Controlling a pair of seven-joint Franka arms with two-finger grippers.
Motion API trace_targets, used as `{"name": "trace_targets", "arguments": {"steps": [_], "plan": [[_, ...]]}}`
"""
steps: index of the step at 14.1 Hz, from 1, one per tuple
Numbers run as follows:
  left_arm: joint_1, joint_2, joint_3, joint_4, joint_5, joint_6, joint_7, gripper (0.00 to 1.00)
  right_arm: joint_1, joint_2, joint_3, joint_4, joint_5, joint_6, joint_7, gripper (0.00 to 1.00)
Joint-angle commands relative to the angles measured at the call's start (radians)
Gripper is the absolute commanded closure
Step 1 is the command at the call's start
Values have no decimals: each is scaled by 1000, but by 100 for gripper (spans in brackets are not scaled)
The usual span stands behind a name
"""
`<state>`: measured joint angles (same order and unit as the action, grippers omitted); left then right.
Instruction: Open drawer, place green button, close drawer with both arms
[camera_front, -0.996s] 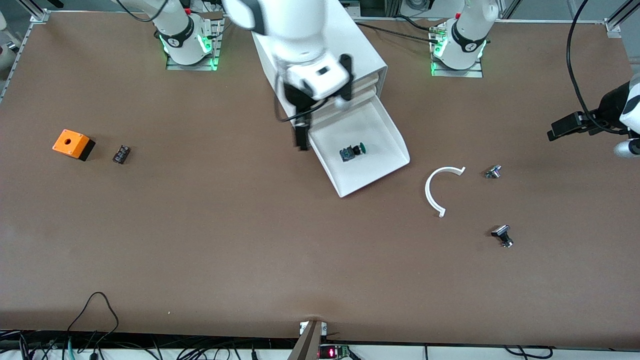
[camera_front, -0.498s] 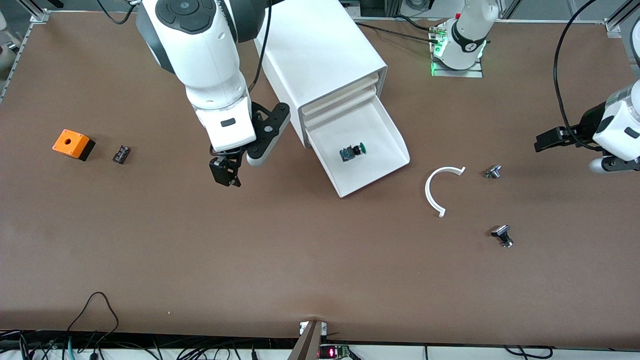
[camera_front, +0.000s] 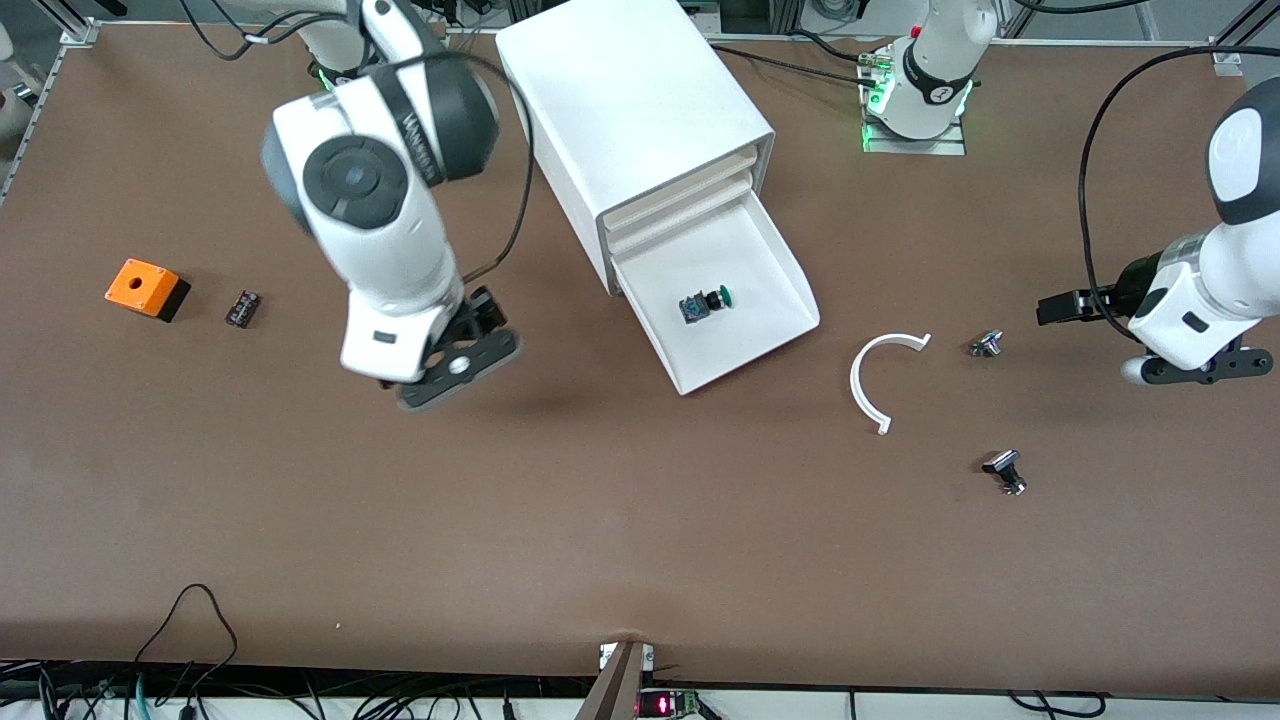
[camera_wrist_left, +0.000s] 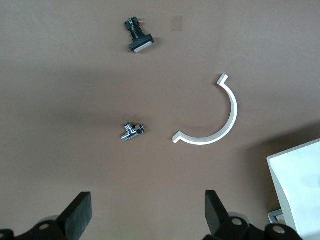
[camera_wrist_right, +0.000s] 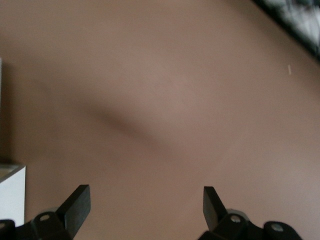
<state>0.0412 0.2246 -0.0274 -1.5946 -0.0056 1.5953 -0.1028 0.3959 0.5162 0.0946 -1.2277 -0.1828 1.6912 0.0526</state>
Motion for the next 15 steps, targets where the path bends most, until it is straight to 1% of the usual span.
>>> {"name": "trace_targets", "arguments": {"steps": [1,3,4,6,8,10,11,12,13,15], "plan": [[-36,38,1,27,-51,5,-41,2,-46,-28,5,-47,14,-56,241,0],[-63,74,-34,13,-71,90,-144,2,-116,-60,5,-78,38,-58,341,0],[-72,91,-54,2,-73,121,-194,2,-164,-80,5,-102,55,-45,348,0],[-99,120,-72,-28,-74,193,-282,2,-250,-143,7,-163,77,-6,343,0],[-145,150,-88,-80,-74,326,-377,2,-319,-226,10,-240,95,24,342,0],[-185,180,-98,-146,-79,460,-495,2,-339,-275,7,-251,105,10,340,0],[-201,196,-101,-178,-102,530,-523,2,-351,-297,-1,-251,105,7,336,0],[-219,215,-103,-200,-131,590,-540,2,-358,-312,-18,-251,105,-5,322,0],[-239,237,-103,-217,-143,647,-563,2,-359,-321,-53,-245,106,-45,297,0],[-280,275,-104,-237,-146,713,-598,2,-361,-329,-116,-228,147,-132,247,0]]}}
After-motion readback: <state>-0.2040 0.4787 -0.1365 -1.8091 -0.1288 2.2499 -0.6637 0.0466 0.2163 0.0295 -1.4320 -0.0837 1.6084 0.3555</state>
